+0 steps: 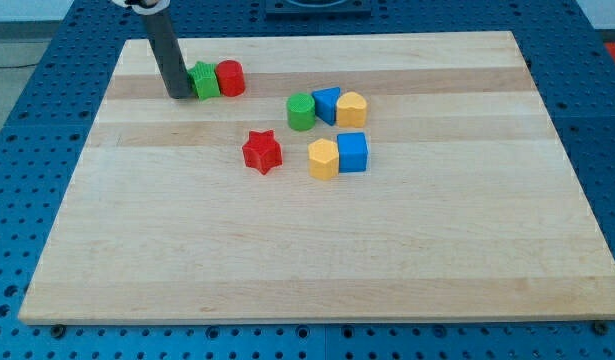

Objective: Separate red blocks and the green star from the group of blocks

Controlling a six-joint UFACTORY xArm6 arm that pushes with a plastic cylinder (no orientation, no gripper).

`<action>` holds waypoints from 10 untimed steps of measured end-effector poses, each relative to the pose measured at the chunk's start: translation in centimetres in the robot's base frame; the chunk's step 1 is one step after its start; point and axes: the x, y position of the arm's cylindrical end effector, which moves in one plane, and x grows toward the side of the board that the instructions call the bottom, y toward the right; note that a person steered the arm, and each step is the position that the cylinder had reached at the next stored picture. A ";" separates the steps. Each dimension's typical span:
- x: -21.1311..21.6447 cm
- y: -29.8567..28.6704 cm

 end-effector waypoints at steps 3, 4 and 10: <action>20.1 4.2; 24.4 11.7; 11.8 11.1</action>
